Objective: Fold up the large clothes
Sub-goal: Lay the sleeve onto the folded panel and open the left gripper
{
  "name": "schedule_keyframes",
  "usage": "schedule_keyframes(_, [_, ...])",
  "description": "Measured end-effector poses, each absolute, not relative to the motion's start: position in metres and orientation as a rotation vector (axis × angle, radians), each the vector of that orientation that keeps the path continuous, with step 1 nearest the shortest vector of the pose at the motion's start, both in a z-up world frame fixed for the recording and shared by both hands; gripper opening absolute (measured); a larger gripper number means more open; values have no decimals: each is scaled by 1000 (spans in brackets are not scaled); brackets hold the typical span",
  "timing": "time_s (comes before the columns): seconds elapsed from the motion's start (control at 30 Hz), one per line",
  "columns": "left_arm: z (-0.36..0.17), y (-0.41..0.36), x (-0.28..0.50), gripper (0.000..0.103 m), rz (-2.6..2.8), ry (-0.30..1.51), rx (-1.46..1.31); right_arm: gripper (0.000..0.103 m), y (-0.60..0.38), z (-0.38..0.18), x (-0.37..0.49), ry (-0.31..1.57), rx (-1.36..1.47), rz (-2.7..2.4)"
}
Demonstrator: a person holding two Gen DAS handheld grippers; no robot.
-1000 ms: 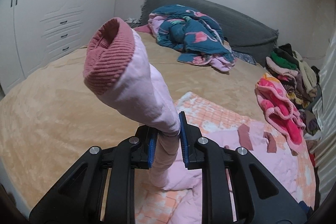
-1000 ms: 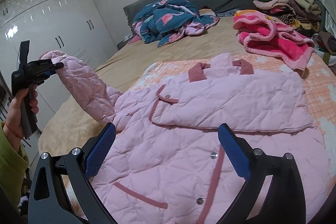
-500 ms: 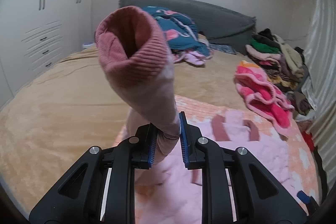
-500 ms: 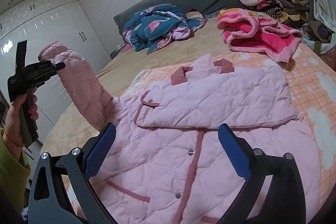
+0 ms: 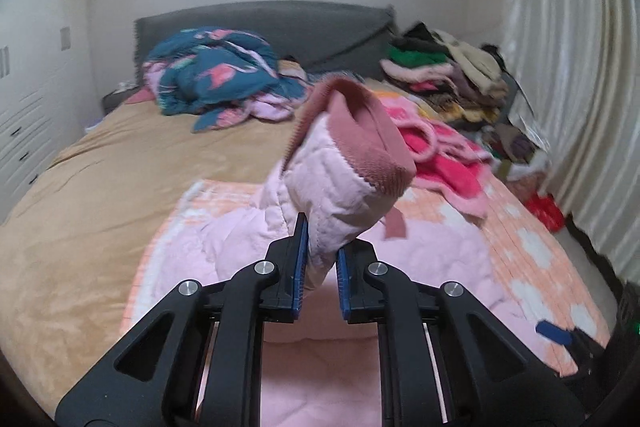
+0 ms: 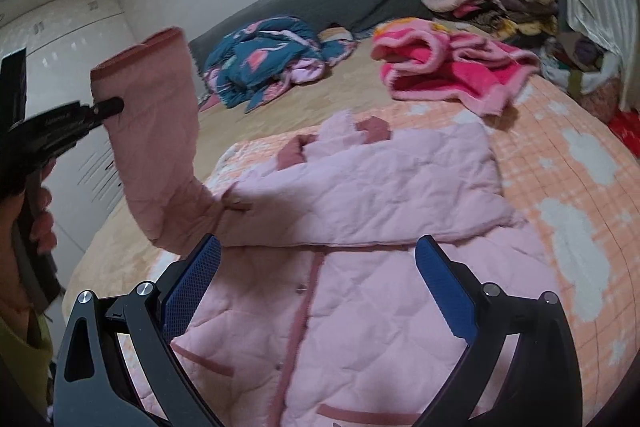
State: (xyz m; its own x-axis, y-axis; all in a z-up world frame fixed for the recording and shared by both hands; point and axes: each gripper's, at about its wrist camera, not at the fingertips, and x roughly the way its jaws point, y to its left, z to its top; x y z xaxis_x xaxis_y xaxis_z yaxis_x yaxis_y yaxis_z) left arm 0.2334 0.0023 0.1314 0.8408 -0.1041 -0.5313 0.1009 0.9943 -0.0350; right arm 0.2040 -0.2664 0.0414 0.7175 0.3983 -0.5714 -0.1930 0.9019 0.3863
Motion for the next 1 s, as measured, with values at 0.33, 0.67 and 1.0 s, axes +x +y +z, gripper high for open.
schedule_keyframes(0.33, [43, -48, 239, 6, -219, 744, 48, 97, -311, 21, 202, 728, 350, 232])
schedule_keyframes(0.67, [-36, -85, 232, 15, -259, 900, 127, 97, -346, 0, 203, 769, 385, 133])
schedule_keyframes(1.0, [-51, -79, 212, 24, -268, 956, 213, 97, -343, -1, 207, 788, 390, 139])
